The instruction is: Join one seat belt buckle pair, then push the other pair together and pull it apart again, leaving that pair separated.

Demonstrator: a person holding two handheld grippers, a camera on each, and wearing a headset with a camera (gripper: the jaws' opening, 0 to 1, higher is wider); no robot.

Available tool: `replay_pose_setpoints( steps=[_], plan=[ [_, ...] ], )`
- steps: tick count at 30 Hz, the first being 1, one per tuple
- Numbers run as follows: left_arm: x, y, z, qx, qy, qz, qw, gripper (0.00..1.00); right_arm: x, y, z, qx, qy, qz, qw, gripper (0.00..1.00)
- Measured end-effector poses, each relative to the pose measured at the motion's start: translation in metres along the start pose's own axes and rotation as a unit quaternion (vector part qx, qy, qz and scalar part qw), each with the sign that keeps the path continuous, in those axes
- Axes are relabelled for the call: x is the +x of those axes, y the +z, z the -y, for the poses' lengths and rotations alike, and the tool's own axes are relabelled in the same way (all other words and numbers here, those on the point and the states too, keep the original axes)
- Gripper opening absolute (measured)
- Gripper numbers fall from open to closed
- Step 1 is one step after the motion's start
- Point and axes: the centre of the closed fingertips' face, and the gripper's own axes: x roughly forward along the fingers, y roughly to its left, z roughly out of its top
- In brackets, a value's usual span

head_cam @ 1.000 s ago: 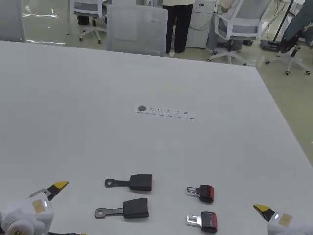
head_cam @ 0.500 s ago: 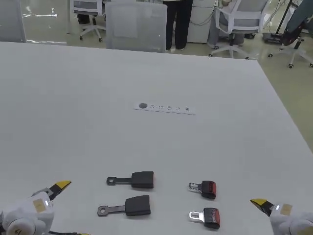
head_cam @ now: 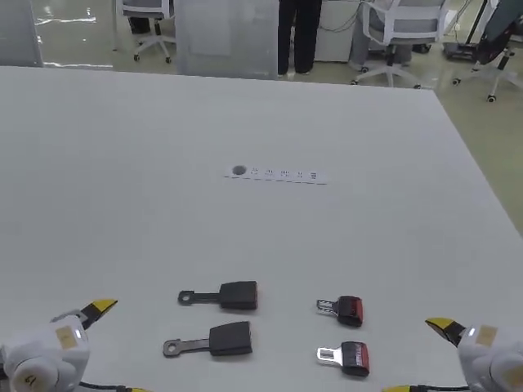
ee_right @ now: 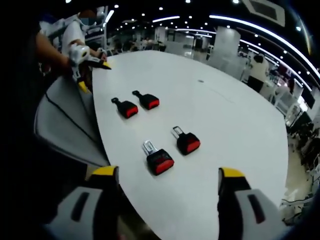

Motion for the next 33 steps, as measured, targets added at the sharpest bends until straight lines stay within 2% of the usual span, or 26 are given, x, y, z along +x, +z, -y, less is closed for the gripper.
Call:
replay_pose_setpoints(
  steps=[4,10,21,25,28,33],
  plan=[
    [0.001,-0.003,0.001,-0.005,-0.003,-0.014,0.9999,0.99,0.003,-0.001,-0.002,0.001,0.005,-0.007,1.0,0.73],
    [0.0,0.002,-0.005,-0.005,0.002,-0.017,0.9998,0.93,0.003,0.004,-0.004,-0.006,0.006,-0.01,0.9999,0.67],
    [0.013,0.01,-0.004,0.006,-0.019,-0.027,0.9994,0.91,0.009,0.013,-0.007,-0.039,0.02,-0.025,0.9987,0.67],
    [0.02,0.009,-0.003,0.037,-0.026,-0.044,0.998,0.87,0.012,0.013,-0.007,-0.048,0.026,-0.031,0.998,0.67],
    [0.026,0.011,-0.001,0.038,-0.036,-0.043,0.9977,0.87,0.015,0.013,-0.006,-0.049,0.031,-0.034,0.9977,0.67],
    [0.034,0.011,0.007,0.064,-0.057,-0.057,0.9947,0.85,0.019,0.013,-0.008,-0.055,0.042,-0.037,0.9969,0.66]
  ],
)
